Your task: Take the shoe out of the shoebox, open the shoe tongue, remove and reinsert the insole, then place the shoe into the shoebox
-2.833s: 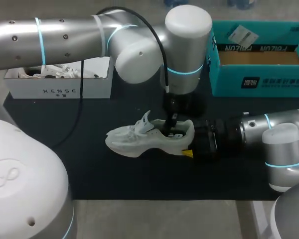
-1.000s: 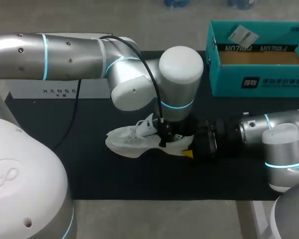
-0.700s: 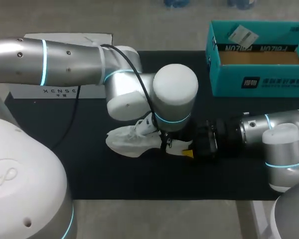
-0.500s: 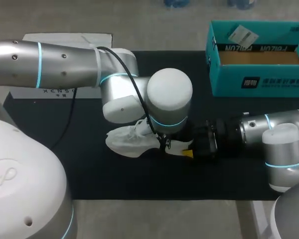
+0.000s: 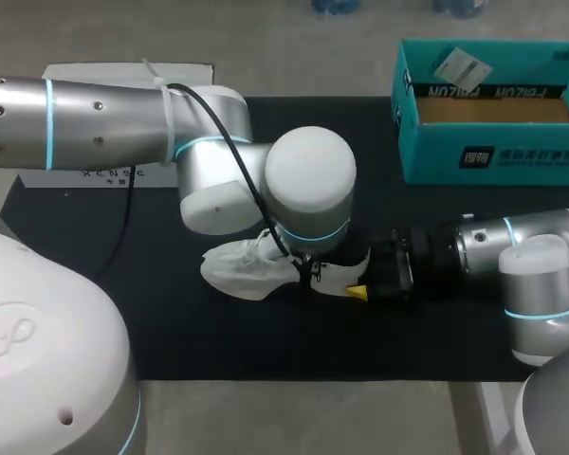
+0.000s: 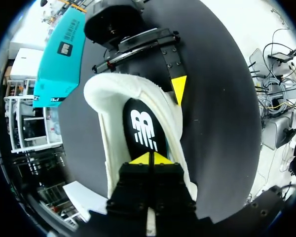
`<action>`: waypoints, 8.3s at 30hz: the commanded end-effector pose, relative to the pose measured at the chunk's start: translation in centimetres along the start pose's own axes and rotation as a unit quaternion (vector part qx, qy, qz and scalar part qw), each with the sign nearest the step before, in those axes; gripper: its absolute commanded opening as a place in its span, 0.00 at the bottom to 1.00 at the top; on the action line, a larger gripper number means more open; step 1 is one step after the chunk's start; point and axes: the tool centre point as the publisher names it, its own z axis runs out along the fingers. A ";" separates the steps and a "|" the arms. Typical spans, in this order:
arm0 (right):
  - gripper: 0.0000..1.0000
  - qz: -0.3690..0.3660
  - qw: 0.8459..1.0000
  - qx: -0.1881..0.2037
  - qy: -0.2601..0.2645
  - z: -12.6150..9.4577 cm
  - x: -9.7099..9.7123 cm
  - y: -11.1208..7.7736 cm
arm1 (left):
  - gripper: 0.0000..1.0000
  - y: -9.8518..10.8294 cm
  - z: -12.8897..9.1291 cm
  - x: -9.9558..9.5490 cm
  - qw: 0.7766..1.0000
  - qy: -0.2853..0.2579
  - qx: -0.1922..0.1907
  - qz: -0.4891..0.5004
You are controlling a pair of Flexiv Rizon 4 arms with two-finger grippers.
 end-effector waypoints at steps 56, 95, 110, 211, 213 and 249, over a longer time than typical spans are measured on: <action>0.00 0.000 1.000 0.001 0.000 0.5 0.2 -0.7 | 0.00 1.2 -1.6 1.5 0.987 0.156 -0.027 0.018; 0.00 0.000 1.000 0.001 0.000 0.5 0.2 -0.7 | 0.00 0.1 4.6 3.2 0.998 0.054 -0.009 0.031; 0.00 0.000 1.000 0.001 0.000 0.5 0.2 -0.7 | 0.00 0.2 1.0 1.1 1.000 0.015 0.003 0.026; 0.00 0.000 1.000 0.001 0.000 0.5 0.2 -0.7 | 0.18 0.5 6.9 4.1 0.981 0.194 0.002 -0.006; 0.00 0.000 1.000 0.001 0.000 0.5 0.2 -0.7 | 0.16 0.6 7.3 4.5 0.983 0.181 0.004 -0.006; 0.00 0.000 1.000 0.001 0.000 0.5 0.2 -0.7 | 0.00 0.2 2.0 1.1 0.997 0.057 0.026 -0.036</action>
